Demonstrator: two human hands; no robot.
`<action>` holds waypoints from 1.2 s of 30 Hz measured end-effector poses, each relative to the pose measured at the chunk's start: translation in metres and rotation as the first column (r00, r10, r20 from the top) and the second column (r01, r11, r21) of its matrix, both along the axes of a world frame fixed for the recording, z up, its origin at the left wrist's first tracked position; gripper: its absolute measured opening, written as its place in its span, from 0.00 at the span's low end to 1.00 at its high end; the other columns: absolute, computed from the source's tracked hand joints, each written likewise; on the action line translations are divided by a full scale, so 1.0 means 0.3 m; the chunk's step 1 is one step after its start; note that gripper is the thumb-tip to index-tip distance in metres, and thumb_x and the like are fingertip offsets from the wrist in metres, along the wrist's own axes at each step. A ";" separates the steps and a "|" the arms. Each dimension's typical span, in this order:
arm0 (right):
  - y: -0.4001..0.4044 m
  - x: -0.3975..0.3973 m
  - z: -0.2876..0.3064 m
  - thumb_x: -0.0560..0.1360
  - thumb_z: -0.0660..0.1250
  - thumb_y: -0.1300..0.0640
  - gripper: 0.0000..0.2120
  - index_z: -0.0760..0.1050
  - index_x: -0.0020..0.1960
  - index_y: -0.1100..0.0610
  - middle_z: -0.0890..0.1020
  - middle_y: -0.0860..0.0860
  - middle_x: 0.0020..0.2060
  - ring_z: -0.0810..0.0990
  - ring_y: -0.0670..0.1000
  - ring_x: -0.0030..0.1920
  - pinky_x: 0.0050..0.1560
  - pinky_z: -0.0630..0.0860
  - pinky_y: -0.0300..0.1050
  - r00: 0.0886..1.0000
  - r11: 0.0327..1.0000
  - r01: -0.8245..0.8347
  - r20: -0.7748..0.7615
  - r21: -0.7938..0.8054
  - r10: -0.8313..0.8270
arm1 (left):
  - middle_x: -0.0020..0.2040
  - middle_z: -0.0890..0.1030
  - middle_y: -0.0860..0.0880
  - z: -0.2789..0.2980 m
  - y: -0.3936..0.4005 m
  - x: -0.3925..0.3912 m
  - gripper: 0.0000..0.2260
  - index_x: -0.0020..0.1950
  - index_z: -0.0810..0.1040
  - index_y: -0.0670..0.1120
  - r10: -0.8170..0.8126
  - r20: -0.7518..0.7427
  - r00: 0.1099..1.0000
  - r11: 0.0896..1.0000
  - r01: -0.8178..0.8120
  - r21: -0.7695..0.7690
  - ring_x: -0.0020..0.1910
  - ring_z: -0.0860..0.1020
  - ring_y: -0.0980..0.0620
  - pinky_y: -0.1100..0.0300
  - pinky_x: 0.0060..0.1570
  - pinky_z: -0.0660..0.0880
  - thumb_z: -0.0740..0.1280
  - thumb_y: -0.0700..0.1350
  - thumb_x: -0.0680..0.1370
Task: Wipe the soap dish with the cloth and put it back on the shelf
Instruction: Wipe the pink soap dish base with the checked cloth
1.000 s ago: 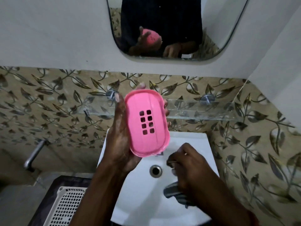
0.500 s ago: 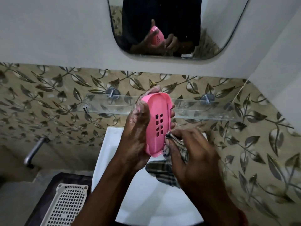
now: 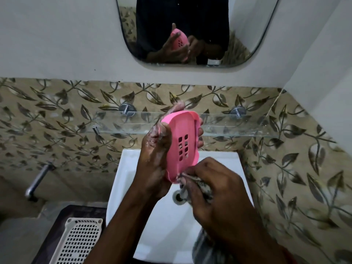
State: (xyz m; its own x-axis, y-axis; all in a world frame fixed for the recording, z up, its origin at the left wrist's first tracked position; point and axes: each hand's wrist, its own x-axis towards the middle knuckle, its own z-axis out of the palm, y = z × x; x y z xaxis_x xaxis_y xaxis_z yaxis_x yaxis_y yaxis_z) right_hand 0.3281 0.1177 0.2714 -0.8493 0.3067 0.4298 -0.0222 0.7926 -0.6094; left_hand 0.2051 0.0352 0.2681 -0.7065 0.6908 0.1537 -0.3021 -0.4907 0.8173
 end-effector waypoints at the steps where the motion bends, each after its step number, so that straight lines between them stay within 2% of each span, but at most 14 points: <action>1: 0.028 -0.004 -0.007 0.75 0.70 0.62 0.04 0.82 0.48 0.56 0.80 0.49 0.42 0.79 0.48 0.42 0.43 0.76 0.36 1.000 0.996 0.003 -0.002 0.089 -0.003 | 0.63 0.82 0.37 -0.002 -0.001 -0.003 0.42 0.73 0.75 0.52 -0.041 0.049 0.998 0.999 0.041 -0.013 0.55 0.83 0.40 0.44 0.54 0.82 0.77 0.68 0.63; 3: 0.079 -0.014 -0.019 0.74 0.70 0.66 0.06 0.81 0.48 0.59 0.79 0.52 0.43 0.78 0.52 0.42 0.40 0.79 0.49 1.000 0.971 0.008 0.009 0.240 -0.011 | 0.64 0.81 0.37 -0.012 -0.002 -0.008 0.48 0.76 0.71 0.49 -0.094 0.131 0.987 0.993 0.101 -0.055 0.56 0.83 0.40 0.43 0.55 0.82 0.78 0.68 0.61; 6: 0.109 -0.023 -0.024 0.74 0.69 0.65 0.08 0.80 0.52 0.58 0.77 0.54 0.47 0.78 0.57 0.45 0.38 0.79 0.57 0.998 0.945 -0.002 0.053 0.328 -0.016 | 0.61 0.83 0.37 -0.019 -0.009 -0.009 0.45 0.73 0.75 0.45 -0.129 0.254 0.959 0.987 0.148 -0.059 0.54 0.84 0.41 0.45 0.53 0.81 0.78 0.66 0.61; 11: 0.151 -0.025 0.002 0.74 0.71 0.69 0.09 0.81 0.54 0.64 0.80 0.60 0.50 0.79 0.61 0.49 0.37 0.80 0.58 0.991 0.851 -0.130 0.051 0.510 0.121 | 0.51 0.84 0.39 -0.003 -0.027 -0.018 0.37 0.63 0.82 0.38 -0.192 0.468 0.863 0.960 0.264 -0.094 0.45 0.82 0.44 0.53 0.46 0.81 0.72 0.65 0.67; 13: 0.147 -0.021 0.010 0.71 0.71 0.71 0.12 0.80 0.54 0.63 0.79 0.59 0.52 0.78 0.59 0.50 0.38 0.80 0.54 0.973 0.805 -0.230 0.132 0.547 0.189 | 0.47 0.84 0.41 0.000 -0.032 -0.032 0.32 0.53 0.87 0.39 -0.222 0.480 0.849 0.952 0.295 -0.081 0.43 0.81 0.45 0.55 0.44 0.79 0.67 0.66 0.69; 15: 0.122 -0.014 0.016 0.68 0.71 0.71 0.14 0.80 0.52 0.62 0.79 0.57 0.53 0.76 0.57 0.51 0.37 0.79 0.49 0.954 0.789 -0.299 0.186 0.537 0.234 | 0.45 0.85 0.42 0.010 -0.036 -0.047 0.31 0.50 0.88 0.41 -0.209 0.448 0.869 0.955 0.281 -0.099 0.42 0.81 0.45 0.53 0.43 0.79 0.65 0.67 0.69; 18: 0.102 -0.016 0.008 0.69 0.63 0.69 0.14 0.78 0.53 0.61 0.78 0.56 0.52 0.76 0.57 0.51 0.44 0.78 0.51 0.936 0.832 -0.352 0.152 0.429 0.317 | 0.46 0.85 0.42 0.008 -0.043 -0.059 0.31 0.52 0.88 0.41 -0.182 0.411 0.893 0.954 0.261 -0.144 0.41 0.82 0.45 0.53 0.41 0.79 0.66 0.67 0.68; 20: 0.092 -0.019 -0.006 0.68 0.63 0.69 0.14 0.78 0.52 0.61 0.79 0.55 0.49 0.77 0.56 0.49 0.48 0.76 0.47 0.936 0.901 -0.349 0.044 0.256 0.350 | 0.54 0.85 0.39 -0.001 -0.047 -0.060 0.36 0.64 0.83 0.40 -0.155 0.396 0.905 0.961 0.231 -0.150 0.47 0.84 0.43 0.52 0.41 0.82 0.73 0.65 0.66; 22: 0.066 -0.016 -0.022 0.65 0.65 0.71 0.16 0.79 0.50 0.60 0.80 0.51 0.46 0.79 0.51 0.47 0.46 0.77 0.44 0.956 0.958 -0.282 -0.068 0.042 0.285 | 0.60 0.83 0.37 -0.007 -0.047 -0.064 0.46 0.71 0.77 0.42 -0.124 0.360 0.925 0.974 0.182 -0.132 0.52 0.85 0.41 0.48 0.46 0.84 0.81 0.64 0.59; 25: -0.001 -0.014 -0.037 0.68 0.65 0.72 0.16 0.80 0.49 0.54 0.82 0.47 0.43 0.84 0.51 0.44 0.40 0.81 0.51 0.972 0.925 -0.220 -0.146 -0.311 0.182 | 0.60 0.84 0.37 -0.009 -0.032 -0.040 0.46 0.73 0.75 0.48 -0.043 0.184 0.982 0.989 0.068 -0.133 0.53 0.85 0.41 0.46 0.51 0.83 0.79 0.66 0.59; 27: -0.044 -0.020 -0.043 0.68 0.66 0.72 0.17 0.80 0.48 0.53 0.83 0.46 0.43 0.85 0.49 0.43 0.39 0.81 0.49 0.970 0.908 -0.216 -0.184 -0.359 0.158 | 0.54 0.86 0.39 -0.018 -0.021 -0.016 0.49 0.75 0.72 0.46 0.007 0.175 0.985 0.994 0.012 -0.106 0.47 0.86 0.44 0.50 0.46 0.84 0.79 0.67 0.60; 29: -0.064 -0.023 -0.044 0.67 0.67 0.73 0.17 0.81 0.48 0.55 0.83 0.47 0.43 0.84 0.48 0.42 0.41 0.81 0.46 0.966 0.928 -0.204 -0.221 -0.312 0.138 | 0.56 0.85 0.40 -0.037 -0.017 -0.011 0.50 0.76 0.70 0.46 -0.005 0.211 0.978 1.000 0.011 -0.029 0.48 0.86 0.45 0.51 0.47 0.84 0.79 0.67 0.60; 33: -0.010 -0.002 -0.049 0.66 0.66 0.73 0.16 0.82 0.50 0.61 0.80 0.53 0.45 0.80 0.55 0.46 0.48 0.77 0.43 0.978 0.990 -0.116 -0.165 0.081 0.128 | 0.60 0.82 0.40 -0.048 -0.039 -0.038 0.55 0.81 0.61 0.44 -0.134 0.281 0.950 0.990 0.116 0.079 0.54 0.83 0.44 0.48 0.50 0.83 0.79 0.66 0.62; 36: 0.028 -0.005 -0.045 0.65 0.59 0.68 0.19 0.81 0.52 0.60 0.78 0.53 0.45 0.77 0.57 0.46 0.47 0.76 0.47 0.995 0.971 -0.041 -0.080 0.236 0.061 | 0.59 0.84 0.42 -0.061 -0.046 -0.051 0.46 0.75 0.73 0.43 -0.223 0.295 0.929 0.974 0.201 0.102 0.55 0.84 0.45 0.51 0.50 0.83 0.77 0.66 0.63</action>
